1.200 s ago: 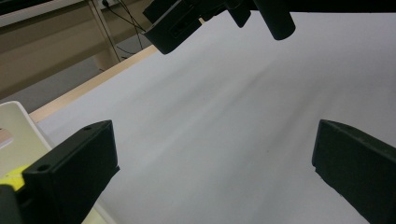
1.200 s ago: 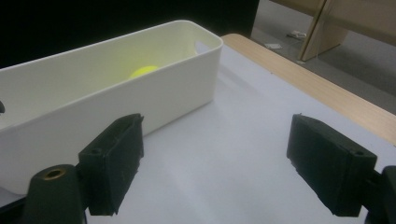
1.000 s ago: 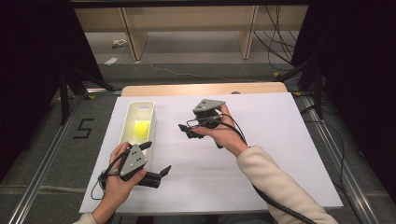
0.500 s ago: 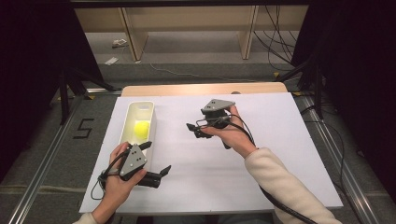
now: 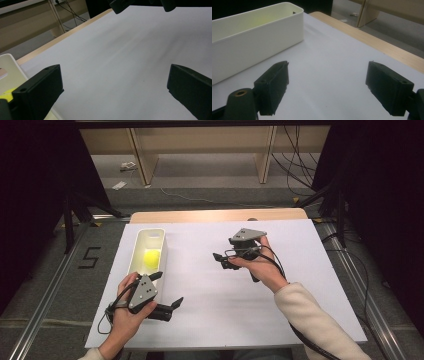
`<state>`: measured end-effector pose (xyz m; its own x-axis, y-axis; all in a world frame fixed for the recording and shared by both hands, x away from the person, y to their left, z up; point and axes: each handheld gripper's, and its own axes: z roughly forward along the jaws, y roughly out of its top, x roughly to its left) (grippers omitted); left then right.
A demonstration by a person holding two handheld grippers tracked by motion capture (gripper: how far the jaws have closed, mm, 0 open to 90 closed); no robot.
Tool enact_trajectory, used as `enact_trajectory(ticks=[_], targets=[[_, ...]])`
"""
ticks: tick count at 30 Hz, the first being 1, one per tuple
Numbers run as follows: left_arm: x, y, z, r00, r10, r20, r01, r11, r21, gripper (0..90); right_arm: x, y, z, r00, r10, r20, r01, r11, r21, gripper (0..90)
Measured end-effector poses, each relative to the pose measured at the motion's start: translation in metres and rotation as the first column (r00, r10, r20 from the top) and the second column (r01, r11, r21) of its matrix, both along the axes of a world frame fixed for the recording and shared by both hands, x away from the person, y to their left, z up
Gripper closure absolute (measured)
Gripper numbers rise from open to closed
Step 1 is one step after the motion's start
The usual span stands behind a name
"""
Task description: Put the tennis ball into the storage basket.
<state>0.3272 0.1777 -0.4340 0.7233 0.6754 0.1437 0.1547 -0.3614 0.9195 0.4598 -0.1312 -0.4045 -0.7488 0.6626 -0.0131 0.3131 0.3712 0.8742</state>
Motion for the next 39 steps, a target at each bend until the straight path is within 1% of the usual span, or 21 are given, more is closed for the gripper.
enact_trajectory(ticks=[5, 12, 23, 39], targets=[[0.0, 0.0, 0.0, 1.0, 0.004, 0.0, -0.004, 1.0, -0.002, 0.0, -0.002, -0.01, -0.001, 0.9999, -0.015, 0.003, 0.015, 1.0, -0.001, 19.3], [0.0, 0.0, 0.0, 1.0, 0.005, -0.002, -0.005, 1.0, -0.003, 0.0, -0.005, -0.026, -0.005, 0.9991, -0.043, -0.004, 0.043, 0.999, -0.006, 19.3], [0.0, 0.001, 0.0, 1.0, 0.009, -0.004, -0.009, 0.9999, -0.006, 0.0, -0.012, -0.051, -0.011, 0.9959, -0.09, -0.008, 0.09, 0.996, -0.004, 19.3], [0.0, 0.001, 0.0, 0.9999, 0.014, -0.006, -0.014, 0.9998, -0.016, 0.0, -0.025, -0.079, -0.017, 0.9915, -0.13, -0.005, 0.13, 0.992, -0.008, 19.2]])
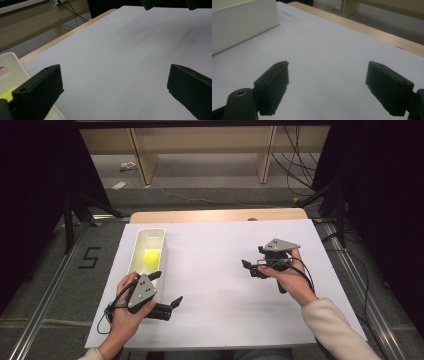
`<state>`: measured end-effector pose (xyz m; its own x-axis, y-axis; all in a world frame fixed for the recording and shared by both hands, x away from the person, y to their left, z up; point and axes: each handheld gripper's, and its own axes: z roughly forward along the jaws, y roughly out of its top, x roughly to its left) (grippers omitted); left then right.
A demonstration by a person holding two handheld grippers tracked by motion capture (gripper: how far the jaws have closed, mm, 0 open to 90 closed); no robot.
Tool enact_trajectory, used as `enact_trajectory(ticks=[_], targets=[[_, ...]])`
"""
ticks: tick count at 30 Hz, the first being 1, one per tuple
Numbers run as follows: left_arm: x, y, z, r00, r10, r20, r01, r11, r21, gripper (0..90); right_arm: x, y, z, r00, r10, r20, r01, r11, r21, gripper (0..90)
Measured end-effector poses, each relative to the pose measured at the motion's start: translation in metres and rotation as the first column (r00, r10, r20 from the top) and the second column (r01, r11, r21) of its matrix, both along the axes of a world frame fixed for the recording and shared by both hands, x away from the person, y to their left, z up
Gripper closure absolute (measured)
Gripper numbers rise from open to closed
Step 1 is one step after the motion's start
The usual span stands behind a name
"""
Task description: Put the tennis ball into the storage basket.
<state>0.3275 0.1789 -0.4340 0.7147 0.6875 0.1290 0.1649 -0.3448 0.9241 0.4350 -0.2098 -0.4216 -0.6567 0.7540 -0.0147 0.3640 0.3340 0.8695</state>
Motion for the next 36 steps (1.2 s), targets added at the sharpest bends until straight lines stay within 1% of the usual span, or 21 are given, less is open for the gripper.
enact_trajectory(ticks=[15, 36], targets=[[0.0, 0.0, 0.0, 1.0, 0.002, 0.003, -0.002, 1.0, 0.0, 0.0, -0.014, -0.025, -0.002, 0.9993, -0.037, -0.001, 0.037, 0.999, -0.003, 18.9], [0.001, 0.001, 0.0, 1.0, 0.005, 0.005, -0.005, 1.0, 0.004, 0.0, -0.035, -0.049, -0.009, 0.9986, -0.052, -0.007, 0.051, 0.999, -0.014, 18.6]])
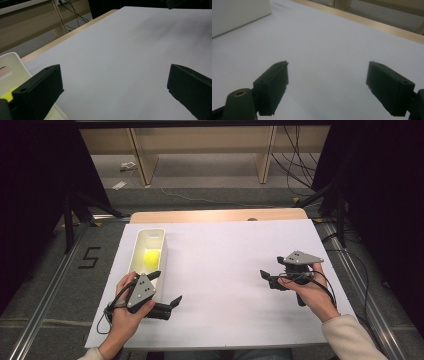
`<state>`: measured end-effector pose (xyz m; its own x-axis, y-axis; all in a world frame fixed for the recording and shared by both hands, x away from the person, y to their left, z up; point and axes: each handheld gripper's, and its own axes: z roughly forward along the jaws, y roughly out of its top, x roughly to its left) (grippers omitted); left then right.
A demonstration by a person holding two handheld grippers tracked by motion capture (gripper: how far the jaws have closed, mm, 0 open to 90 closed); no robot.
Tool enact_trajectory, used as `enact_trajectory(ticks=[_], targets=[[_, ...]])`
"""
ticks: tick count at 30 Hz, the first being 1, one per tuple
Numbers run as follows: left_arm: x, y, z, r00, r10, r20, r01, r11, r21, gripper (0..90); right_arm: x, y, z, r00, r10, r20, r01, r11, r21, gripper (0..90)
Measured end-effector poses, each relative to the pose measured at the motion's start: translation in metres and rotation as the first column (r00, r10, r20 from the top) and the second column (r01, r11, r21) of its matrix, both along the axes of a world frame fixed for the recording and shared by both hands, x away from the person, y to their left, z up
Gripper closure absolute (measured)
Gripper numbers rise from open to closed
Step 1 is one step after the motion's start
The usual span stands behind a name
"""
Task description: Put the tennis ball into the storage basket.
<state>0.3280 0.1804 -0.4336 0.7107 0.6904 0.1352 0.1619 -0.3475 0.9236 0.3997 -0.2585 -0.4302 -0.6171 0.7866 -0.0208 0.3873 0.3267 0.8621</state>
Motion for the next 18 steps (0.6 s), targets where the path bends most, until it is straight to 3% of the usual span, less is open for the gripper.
enact_trajectory(ticks=[18], targets=[[0.0, 0.0, 0.0, 1.0, 0.0, 0.001, 0.0, 1.0, 0.0, 0.0, -0.02, -0.024, -0.006, 0.9995, -0.031, 0.004, 0.031, 1.0, 0.006, 18.4]])
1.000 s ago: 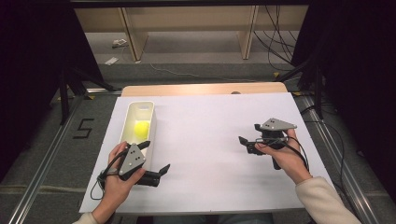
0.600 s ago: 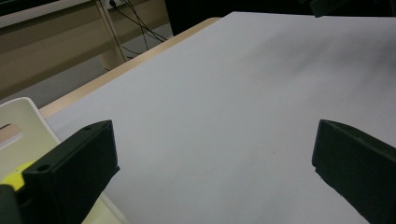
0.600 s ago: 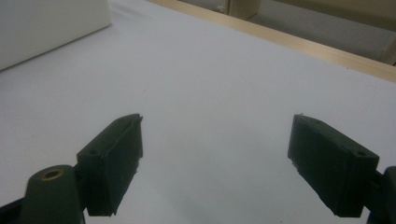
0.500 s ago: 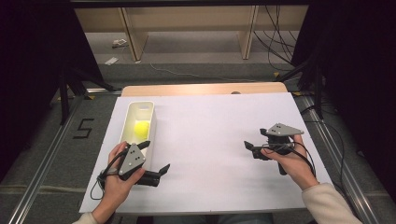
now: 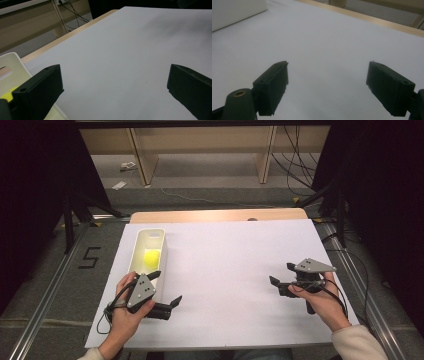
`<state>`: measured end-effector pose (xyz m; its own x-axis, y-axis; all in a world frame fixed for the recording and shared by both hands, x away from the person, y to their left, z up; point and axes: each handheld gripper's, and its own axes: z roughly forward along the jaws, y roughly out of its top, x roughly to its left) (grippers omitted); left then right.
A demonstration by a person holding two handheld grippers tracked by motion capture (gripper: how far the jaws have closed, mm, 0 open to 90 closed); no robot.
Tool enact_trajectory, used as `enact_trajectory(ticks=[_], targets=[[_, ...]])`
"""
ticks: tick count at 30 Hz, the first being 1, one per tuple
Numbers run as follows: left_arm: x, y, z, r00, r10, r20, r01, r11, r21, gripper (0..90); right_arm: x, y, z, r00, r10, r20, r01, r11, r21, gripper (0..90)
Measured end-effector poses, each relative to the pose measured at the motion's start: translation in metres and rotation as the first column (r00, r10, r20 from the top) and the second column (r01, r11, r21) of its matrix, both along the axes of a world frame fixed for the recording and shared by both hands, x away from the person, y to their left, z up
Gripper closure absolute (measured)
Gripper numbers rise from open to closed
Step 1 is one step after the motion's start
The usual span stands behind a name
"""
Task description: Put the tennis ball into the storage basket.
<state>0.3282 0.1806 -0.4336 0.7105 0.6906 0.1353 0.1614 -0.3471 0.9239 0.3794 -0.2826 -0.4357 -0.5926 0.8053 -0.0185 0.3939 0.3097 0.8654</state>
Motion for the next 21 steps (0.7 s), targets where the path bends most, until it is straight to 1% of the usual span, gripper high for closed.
enact_trajectory(ticks=[3, 11, 15, 21], targets=[[0.0001, 0.0, -0.0004, 1.0, 0.001, -0.004, -0.001, 1.0, -0.004, 0.0, -0.0036, -0.0033, -0.001, 0.9999, -0.01, 0.0, 0.01, 1.0, 0.0, 18.4], [0.0001, 0.0, -0.0001, 1.0, -0.001, -0.001, 0.001, 1.0, -0.001, 0.0, -0.0105, -0.0093, -0.0025, 1.0, -0.007, -0.002, 0.007, 1.0, 0.003, 18.2], [-0.0001, -0.0001, 0.0002, 1.0, -0.002, 0.001, 0.002, 1.0, -0.002, 0.0, -0.0107, -0.0096, -0.0024, 0.9999, -0.013, 0.001, 0.013, 1.0, 0.012, 18.3], [0.0003, 0.0001, 0.0005, 1.0, -0.003, 0.003, 0.003, 1.0, -0.005, 0.0, -0.011, -0.0076, -0.0023, 1.0, -0.003, 0.008, 0.003, 1.0, 0.012, 17.9]])
